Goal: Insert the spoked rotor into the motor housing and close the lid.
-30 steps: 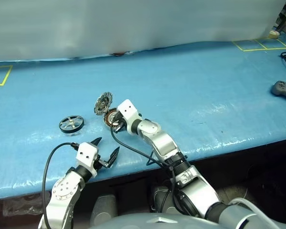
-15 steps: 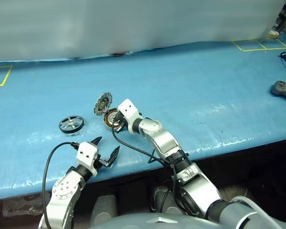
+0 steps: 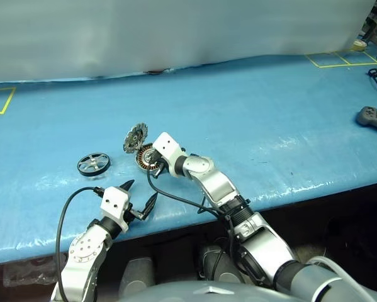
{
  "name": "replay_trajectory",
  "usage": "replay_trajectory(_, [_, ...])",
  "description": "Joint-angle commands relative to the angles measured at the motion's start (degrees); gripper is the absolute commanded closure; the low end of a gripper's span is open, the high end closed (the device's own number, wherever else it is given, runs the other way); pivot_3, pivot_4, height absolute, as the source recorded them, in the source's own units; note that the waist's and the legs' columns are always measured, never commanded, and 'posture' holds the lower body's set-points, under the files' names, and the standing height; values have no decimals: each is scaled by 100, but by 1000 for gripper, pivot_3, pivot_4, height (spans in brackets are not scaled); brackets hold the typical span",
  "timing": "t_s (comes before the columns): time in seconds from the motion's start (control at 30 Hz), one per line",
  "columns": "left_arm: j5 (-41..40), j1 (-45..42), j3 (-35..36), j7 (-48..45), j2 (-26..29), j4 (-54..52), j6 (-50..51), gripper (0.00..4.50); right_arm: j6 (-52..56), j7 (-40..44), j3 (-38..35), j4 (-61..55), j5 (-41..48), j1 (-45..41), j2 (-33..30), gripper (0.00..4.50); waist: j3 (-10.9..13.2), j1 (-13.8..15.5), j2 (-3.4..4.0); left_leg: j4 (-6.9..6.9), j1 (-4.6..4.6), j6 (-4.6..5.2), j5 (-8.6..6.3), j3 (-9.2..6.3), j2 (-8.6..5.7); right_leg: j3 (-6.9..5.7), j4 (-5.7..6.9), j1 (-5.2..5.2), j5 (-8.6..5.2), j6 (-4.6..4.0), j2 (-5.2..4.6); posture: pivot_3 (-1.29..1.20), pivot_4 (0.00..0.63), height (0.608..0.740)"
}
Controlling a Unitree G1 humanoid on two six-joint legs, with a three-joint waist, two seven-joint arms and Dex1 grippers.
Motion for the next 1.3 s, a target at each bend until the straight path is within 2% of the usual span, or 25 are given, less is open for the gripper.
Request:
replay_trajectory(0.03, [-20,12,-21,-12,-12,-52,-44,0,202,78,121,203,6,129,32,4474,0,0,0,0,0,0,0,0,0,0,0,0,0,0,0,0,150,740])
replay_trajectory(0.13, [-15,14,-23,-16,-10,-51,-60,0,196,48,8,-3,112,175,73,4474,0,1,0,0,0,0,0,0,0,0,0,0,0,0,0,0,150,740])
replay_trajectory(0.33, [-24,6,0,-34,9,-48,-72,0,421,56,-396,-1197,587,519,81,4474,2,29,-1,-2,-13,1,-1,-1,-1,0,-2,-10,4,8,0,0,150,740])
replay_trajectory(0.77, [-84,-119,155,-124,142,-179,-57,0,1125,88,-418,-3624,1127,1490,-702,4474,5,55,-1,1,-22,1,-1,-4,-2,-2,-5,-13,-2,-2,-2,0,150,740])
replay_trajectory(1.03, [-284,-158,550,-228,416,-452,82,0,1122,308,-406,-4218,1292,1759,-1337,4474,7,58,-5,2,-21,1,-1,-4,-1,-3,-6,-13,-3,-3,-1,0,150,740])
replay_trajectory(1.3, [-683,-418,1136,-518,1036,-659,583,0,1027,324,-418,-4385,1363,1949,-1670,4474,8,61,-6,2,-21,1,-1,-3,-1,-4,-9,-12,-3,-3,-1,0,150,740])
